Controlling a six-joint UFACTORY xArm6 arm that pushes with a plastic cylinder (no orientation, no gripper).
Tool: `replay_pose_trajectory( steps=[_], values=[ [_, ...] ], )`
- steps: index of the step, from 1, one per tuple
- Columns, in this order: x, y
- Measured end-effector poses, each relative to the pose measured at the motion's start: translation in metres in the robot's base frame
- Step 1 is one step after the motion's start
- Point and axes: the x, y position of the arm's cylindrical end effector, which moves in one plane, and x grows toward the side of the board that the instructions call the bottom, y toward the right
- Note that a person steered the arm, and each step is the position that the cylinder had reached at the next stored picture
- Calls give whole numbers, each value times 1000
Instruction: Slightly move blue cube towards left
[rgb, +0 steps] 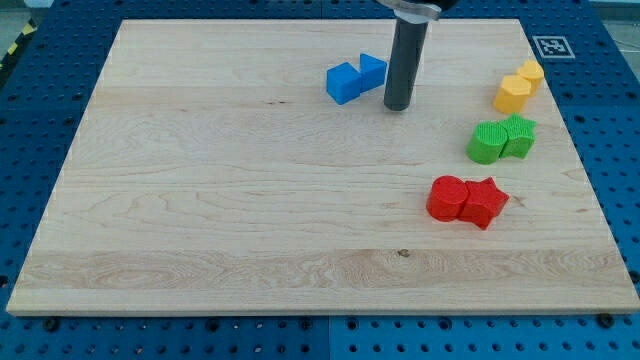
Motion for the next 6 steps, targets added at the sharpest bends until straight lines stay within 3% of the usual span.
replay_pose_trajectory(
  steps=[2,3,5,6],
  values=[
    [-11,-125],
    [-23,-151],
    [21,-68],
    [5,-46]
  ],
)
